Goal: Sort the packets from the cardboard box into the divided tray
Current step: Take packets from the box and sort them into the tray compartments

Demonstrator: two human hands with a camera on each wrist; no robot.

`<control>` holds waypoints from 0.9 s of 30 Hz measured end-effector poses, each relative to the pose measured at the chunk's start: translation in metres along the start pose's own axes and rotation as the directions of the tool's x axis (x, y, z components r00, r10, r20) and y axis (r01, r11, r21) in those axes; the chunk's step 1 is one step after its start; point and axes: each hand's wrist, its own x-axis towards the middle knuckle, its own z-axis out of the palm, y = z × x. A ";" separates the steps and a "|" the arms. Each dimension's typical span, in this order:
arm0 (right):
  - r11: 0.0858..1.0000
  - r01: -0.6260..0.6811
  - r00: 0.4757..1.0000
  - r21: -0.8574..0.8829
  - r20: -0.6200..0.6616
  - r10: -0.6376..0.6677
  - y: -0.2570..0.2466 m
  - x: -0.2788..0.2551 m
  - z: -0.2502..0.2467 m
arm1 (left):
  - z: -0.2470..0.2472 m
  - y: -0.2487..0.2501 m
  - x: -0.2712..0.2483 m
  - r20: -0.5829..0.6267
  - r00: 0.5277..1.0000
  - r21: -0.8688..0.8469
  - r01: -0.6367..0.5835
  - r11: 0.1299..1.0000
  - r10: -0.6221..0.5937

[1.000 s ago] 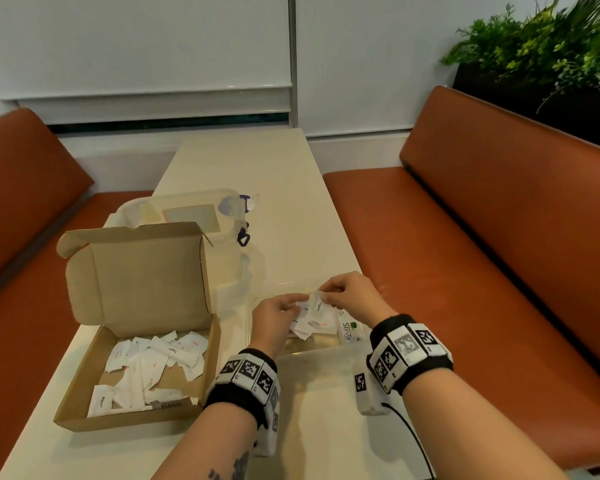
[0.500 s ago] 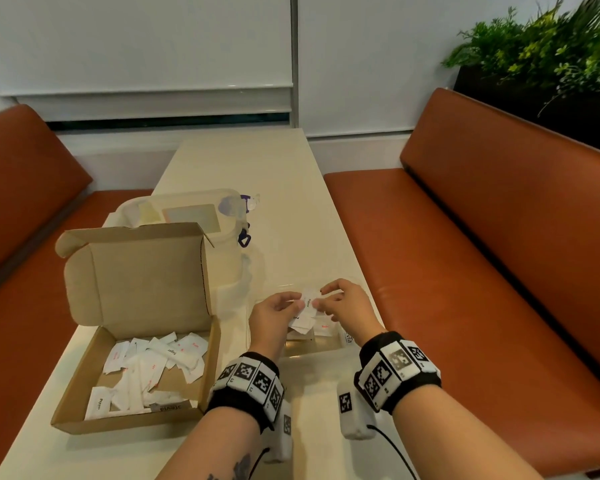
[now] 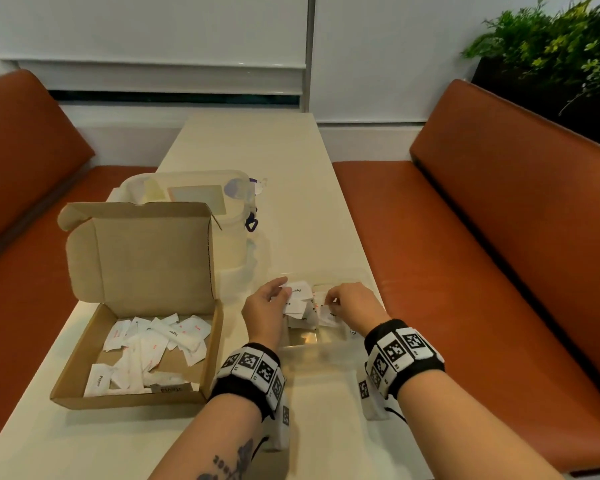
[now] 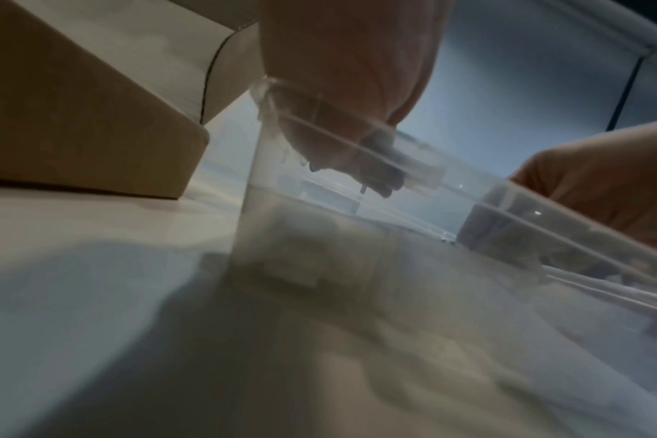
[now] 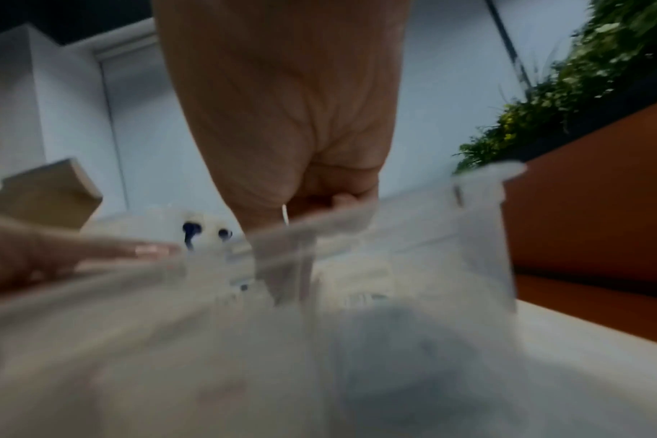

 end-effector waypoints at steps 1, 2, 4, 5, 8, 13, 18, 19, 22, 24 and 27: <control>0.999 0.021 1.000 -0.027 0.013 -0.021 0.000 0.001 0.003 | 0.000 -0.001 0.000 0.000 1.000 -0.002 0.002 1.000 -0.002; 0.998 0.038 0.999 -0.048 0.022 -0.037 0.001 0.001 0.006 | 0.000 -0.001 0.000 0.003 1.000 0.000 0.003 1.000 -0.003; 0.995 0.064 0.998 -0.073 0.015 -0.063 0.004 0.003 0.011 | 0.000 -0.002 0.000 0.009 1.000 0.008 -0.002 1.000 0.002; 0.993 0.078 0.997 -0.083 0.007 -0.078 0.004 0.003 0.012 | 0.000 -0.002 0.000 0.013 1.000 0.014 -0.005 1.000 0.005; 0.990 0.104 0.994 -0.095 -0.037 -0.108 0.008 0.004 0.017 | 0.001 -0.002 0.000 0.018 1.000 0.023 -0.002 1.000 0.001; 0.999 0.047 0.994 -0.003 -0.102 -0.047 0.010 -0.003 0.018 | 0.001 -0.003 0.001 0.025 1.000 0.002 0.004 1.000 -0.004; 0.998 0.021 0.999 -0.057 -0.029 -0.023 0.009 -0.002 0.020 | 0.000 -0.004 0.001 0.040 0.999 0.001 0.011 1.000 -0.011; 0.997 0.012 1.000 -0.079 -0.028 -0.014 0.008 -0.001 0.021 | 0.000 -0.003 0.001 0.043 0.999 -0.003 0.013 1.000 -0.013; 0.994 -0.013 0.999 -0.106 -0.036 0.009 0.006 0.000 0.022 | 0.000 -0.003 0.000 0.052 0.999 -0.011 0.011 1.000 -0.011; 0.995 -0.029 0.999 -0.097 -0.036 0.026 0.004 0.000 0.023 | 0.000 -0.002 0.000 0.062 0.998 -0.023 0.014 1.000 -0.012; 0.998 -0.061 0.997 0.017 -0.052 0.062 0.003 -0.001 0.020 | 0.001 -0.002 0.000 0.069 0.998 -0.038 0.016 0.999 -0.014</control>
